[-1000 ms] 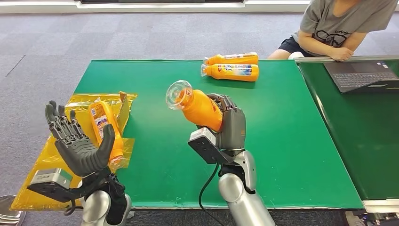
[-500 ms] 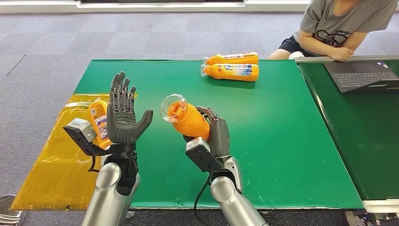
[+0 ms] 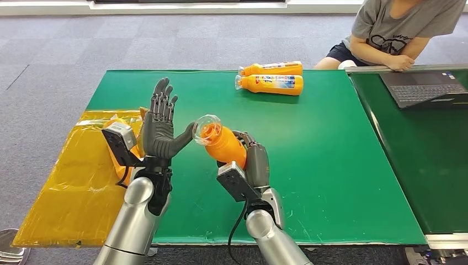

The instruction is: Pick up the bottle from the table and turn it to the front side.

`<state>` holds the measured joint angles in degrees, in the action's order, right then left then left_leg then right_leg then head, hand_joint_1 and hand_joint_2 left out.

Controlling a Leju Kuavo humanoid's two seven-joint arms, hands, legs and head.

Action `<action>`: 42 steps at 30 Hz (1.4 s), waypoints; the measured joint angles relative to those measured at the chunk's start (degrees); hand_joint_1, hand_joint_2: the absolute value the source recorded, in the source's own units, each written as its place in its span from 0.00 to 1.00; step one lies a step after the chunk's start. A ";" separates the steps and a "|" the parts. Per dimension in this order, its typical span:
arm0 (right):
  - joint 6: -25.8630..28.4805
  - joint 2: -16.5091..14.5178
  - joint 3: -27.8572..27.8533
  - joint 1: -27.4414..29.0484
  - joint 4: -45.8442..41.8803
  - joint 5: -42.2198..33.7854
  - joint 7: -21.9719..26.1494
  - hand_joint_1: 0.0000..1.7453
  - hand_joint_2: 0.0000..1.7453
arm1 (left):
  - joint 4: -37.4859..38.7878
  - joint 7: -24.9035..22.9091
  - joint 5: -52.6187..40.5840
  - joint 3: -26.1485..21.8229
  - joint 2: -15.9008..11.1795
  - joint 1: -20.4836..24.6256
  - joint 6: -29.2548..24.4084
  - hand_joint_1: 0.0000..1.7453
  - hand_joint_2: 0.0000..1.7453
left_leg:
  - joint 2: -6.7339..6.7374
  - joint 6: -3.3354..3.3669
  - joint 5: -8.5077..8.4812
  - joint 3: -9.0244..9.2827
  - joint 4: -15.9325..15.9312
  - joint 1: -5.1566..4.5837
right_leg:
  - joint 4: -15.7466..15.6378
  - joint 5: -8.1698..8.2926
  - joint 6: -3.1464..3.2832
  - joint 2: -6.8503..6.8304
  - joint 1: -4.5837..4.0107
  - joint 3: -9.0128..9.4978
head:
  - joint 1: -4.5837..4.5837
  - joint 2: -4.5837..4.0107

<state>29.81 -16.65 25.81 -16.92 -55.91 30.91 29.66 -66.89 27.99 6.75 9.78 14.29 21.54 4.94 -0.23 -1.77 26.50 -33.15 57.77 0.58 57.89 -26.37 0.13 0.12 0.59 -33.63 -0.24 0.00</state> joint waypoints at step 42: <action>-1.05 0.66 -0.63 1.56 0.90 2.99 -2.15 1.00 1.00 | 27.53 1.01 -18.54 -7.90 -6.82 13.19 -8.41 0.00 1.00 | 0.08 -0.06 -0.05 -0.05 0.00 0.05 | 0.03 0.04 0.06 0.05 -0.05 -0.03 | 0.00 0.00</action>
<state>28.76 -16.00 25.18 -15.36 -55.01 33.90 27.51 -39.36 29.00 -11.78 1.88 7.47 34.73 -3.47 -0.15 -1.83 26.45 -33.21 57.76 0.63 57.93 -26.33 0.20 0.17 0.54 -33.66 -0.24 0.00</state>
